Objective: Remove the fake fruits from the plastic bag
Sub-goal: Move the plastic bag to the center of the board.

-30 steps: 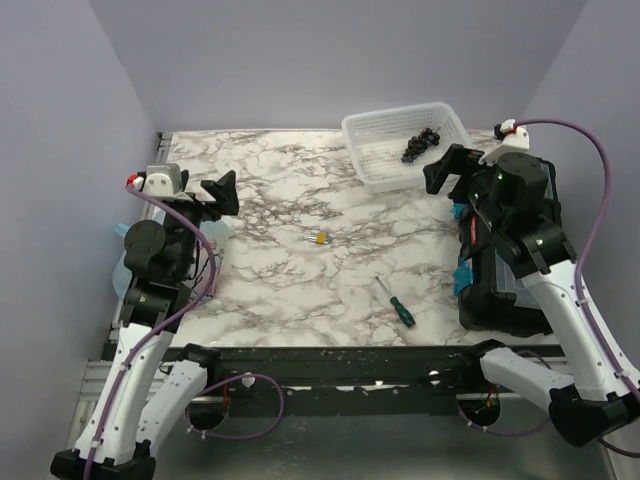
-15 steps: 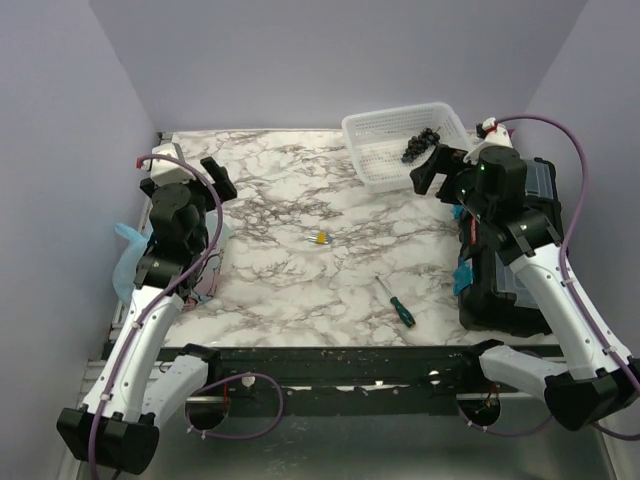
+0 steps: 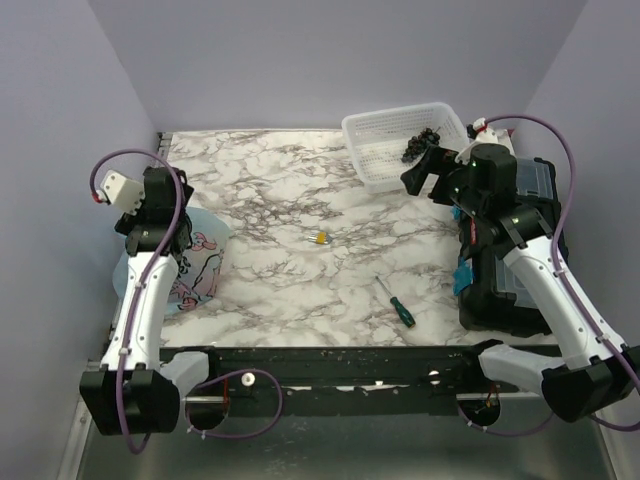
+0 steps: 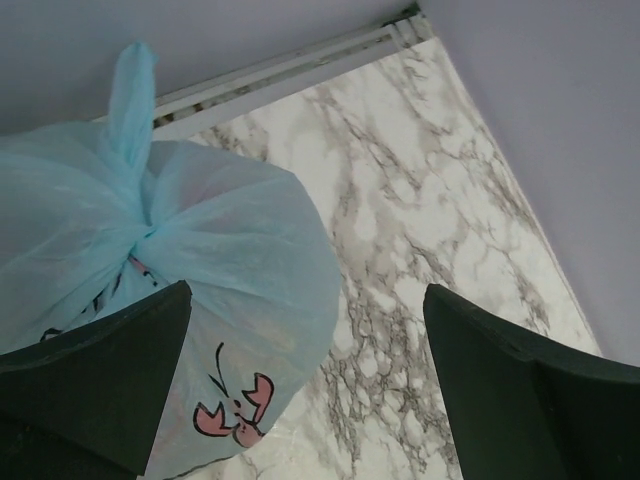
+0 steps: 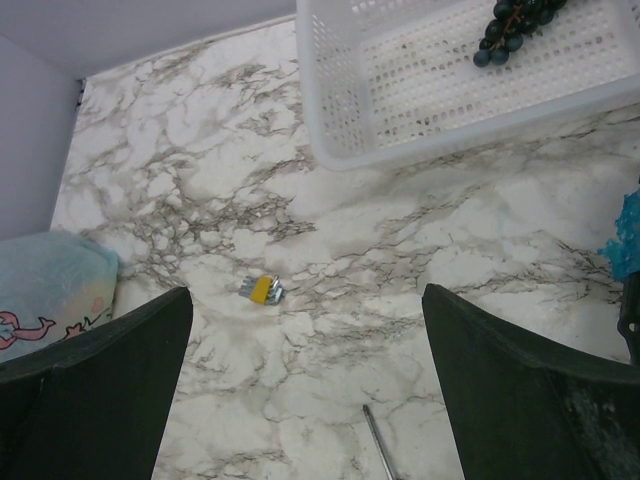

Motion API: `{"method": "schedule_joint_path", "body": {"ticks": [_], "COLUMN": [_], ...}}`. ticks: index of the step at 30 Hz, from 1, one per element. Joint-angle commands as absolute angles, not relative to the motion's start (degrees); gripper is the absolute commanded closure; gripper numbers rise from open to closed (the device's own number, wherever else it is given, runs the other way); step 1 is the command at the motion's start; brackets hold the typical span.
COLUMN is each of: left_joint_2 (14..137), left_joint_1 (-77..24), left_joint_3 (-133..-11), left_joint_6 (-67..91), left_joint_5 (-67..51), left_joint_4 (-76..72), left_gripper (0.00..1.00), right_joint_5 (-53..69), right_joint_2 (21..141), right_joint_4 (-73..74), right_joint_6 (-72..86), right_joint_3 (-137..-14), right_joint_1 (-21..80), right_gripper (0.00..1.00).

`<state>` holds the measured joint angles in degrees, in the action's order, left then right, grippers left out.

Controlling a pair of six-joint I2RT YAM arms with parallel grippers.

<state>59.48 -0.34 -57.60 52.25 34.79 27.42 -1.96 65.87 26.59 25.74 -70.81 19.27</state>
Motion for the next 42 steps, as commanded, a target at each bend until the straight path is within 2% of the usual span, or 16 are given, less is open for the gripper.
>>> {"method": "schedule_joint_path", "body": {"ticks": [1,8,11,14,20,25,28,34,39,42], "left_joint_2": [65.89,66.99,66.45,67.69,70.15,66.76,64.48,57.28,56.23,56.05], "left_joint_1": [5.25,8.87,10.13,10.81,10.99,11.21,11.18,9.9,5.08,5.02], "left_joint_3": [-62.67,-60.55,-60.3,-59.33,-60.91,-62.05,-61.76,-56.72,-57.22,-57.46], "left_joint_6": [65.85,63.02,60.46,54.05,58.61,54.64,52.58,37.96,31.31,32.2], "left_joint_5": [34.4,33.29,34.65,31.04,32.12,30.97,31.39,30.99,26.15,24.29], "left_joint_4": [41.53,37.33,35.23,29.73,35.11,33.92,33.3,21.72,17.69,18.6], "left_gripper": [0.01,0.01,0.01,0.03,0.03,0.01,0.01,0.01,0.01,0.01], "right_joint_5": [-0.35,3.09,9.19,13.61,11.24,9.99,7.99,0.81,-8.15,-8.68], "right_joint_2": [66.34,67.6,68.96,71.44,80.28,91.48,101.53,118.52,122.88,125.35], "right_joint_4": [26.73,25.57,22.4,17.67,11.61,-3.85,-9.22,-7.8,-7.51,-5.47], "right_joint_6": [26.6,26.48,25.89,26.54,26.91,29.92,31.28,41.39,44.61,46.86], "right_joint_3": [-71.02,-71.06,-70.07,-68.47,-72.41,-74.94,-80.88,-96.43,-98.31,-99.12], "right_joint_1": [19.07,19.03,19.07,20.75,32.77,43.43,49.27,57.38,63.32,64.53], "right_gripper": [0.0,0.0,0.0,0.0,0.0,0.0,0.0,0.0,0.0,0.0]}}
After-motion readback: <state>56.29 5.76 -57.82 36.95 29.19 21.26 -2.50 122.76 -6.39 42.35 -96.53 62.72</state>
